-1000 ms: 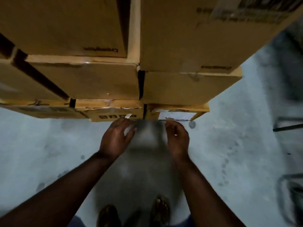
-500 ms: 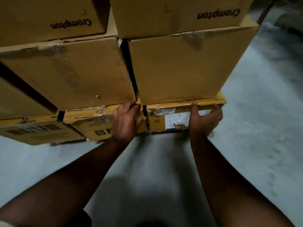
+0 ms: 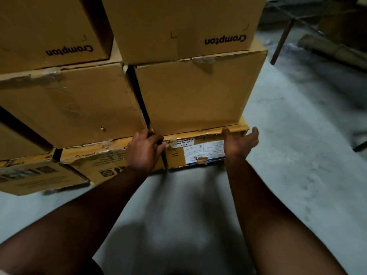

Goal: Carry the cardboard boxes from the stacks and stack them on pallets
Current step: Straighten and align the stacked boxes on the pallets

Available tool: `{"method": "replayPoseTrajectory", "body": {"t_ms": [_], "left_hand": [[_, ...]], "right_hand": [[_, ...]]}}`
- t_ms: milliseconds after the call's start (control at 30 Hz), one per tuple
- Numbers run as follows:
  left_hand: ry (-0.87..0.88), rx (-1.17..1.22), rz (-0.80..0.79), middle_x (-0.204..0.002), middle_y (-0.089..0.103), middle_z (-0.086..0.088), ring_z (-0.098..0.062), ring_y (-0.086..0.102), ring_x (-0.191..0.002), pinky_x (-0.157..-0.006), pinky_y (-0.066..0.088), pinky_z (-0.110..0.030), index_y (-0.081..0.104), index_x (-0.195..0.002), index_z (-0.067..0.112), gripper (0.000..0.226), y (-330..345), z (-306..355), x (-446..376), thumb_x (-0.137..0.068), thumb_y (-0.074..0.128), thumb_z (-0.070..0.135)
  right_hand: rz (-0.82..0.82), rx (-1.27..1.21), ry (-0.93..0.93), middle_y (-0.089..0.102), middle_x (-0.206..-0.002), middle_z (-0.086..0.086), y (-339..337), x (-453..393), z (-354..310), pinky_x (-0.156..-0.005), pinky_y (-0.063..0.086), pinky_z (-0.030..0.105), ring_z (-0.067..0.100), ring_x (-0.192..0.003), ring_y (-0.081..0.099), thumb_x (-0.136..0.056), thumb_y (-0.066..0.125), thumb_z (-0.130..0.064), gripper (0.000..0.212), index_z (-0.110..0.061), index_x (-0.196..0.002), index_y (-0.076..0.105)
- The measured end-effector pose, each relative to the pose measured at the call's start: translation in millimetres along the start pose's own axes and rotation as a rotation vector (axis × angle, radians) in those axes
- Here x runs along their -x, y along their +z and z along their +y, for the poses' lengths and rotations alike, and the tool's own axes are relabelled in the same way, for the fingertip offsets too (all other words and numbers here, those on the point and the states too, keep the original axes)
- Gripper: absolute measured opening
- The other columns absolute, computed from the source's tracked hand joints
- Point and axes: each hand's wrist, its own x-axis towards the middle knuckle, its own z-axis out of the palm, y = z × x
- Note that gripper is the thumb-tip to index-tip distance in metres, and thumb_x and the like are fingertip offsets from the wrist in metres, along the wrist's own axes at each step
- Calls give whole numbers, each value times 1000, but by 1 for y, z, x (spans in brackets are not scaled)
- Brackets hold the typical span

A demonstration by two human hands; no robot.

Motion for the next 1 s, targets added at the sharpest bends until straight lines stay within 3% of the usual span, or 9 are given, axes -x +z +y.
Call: {"method": "replayPoseTrajectory", "body": {"t_ms": [133,233,367,500,700,833,900,933,1000], "left_hand": [[-51,-4,23,-111,62,-4,-28,54,-98,-78,51,-41,73,-109,24,29,5,3,-5,-90,71,46],[-43,-46,14,-118,60,-4,-28,54,-101,-81,50,-42,69,-112,25,31,10,1,-1,-89,74,45],[-63,-17,61,-115,58,-6,-29,53,-100,-82,50,-45,67,-106,21,24,16,2,4,-91,74,38],[-64,6,85,-108,58,-7,-31,53,-97,-79,49,-46,68,-100,16,17,18,-2,3,-93,70,31],[-58,35,139,-104,60,-4,-29,53,-93,-78,47,-42,69,-96,17,16,23,-1,5,-94,65,33],[-45,52,123,-108,61,-3,-26,54,-98,-80,48,-42,70,-102,19,17,23,-7,5,-94,70,34],[55,50,97,-115,62,-4,-26,57,-104,-83,50,-43,69,-114,18,23,20,-15,9,-94,69,31],[111,42,94,-118,62,-5,-27,57,-106,-84,50,-44,68,-120,17,28,17,-22,12,-95,68,29],[161,16,119,-121,63,-6,-26,58,-107,-87,48,-43,66,-128,16,34,12,-38,18,-97,64,29]], "right_hand": [[-152,-68,62,35,-163,-5,20,-43,46,-109,48,60,29,-144,47,-41,94,-67,142,-48,-155,11],[-164,-89,52,42,-159,-8,27,-52,59,-105,51,61,28,-139,51,-31,93,-75,145,-55,-149,12],[-97,-78,-14,53,-148,-4,20,-12,25,-108,51,53,26,-129,58,-49,91,-60,117,-40,-148,31],[-75,-97,-81,57,-144,-4,22,1,19,-111,49,45,23,-125,61,-66,93,-43,97,-33,-145,38],[-118,8,-82,50,-153,2,19,2,20,-114,45,44,29,-134,56,-79,88,-47,101,-28,-156,25],[-122,142,-82,17,-171,4,20,19,13,-124,29,46,30,-152,33,-86,79,-51,116,-19,-165,1],[-107,252,-151,19,-169,6,21,48,13,-120,34,46,31,-149,34,-87,78,-52,103,-14,-162,20],[-90,340,-214,31,-162,10,22,66,12,-114,39,43,32,-142,40,-89,77,-49,85,-12,-153,37],[-62,533,-544,55,-134,13,27,93,13,-95,45,37,30,-121,54,-91,75,-41,47,-12,-125,60]]}}
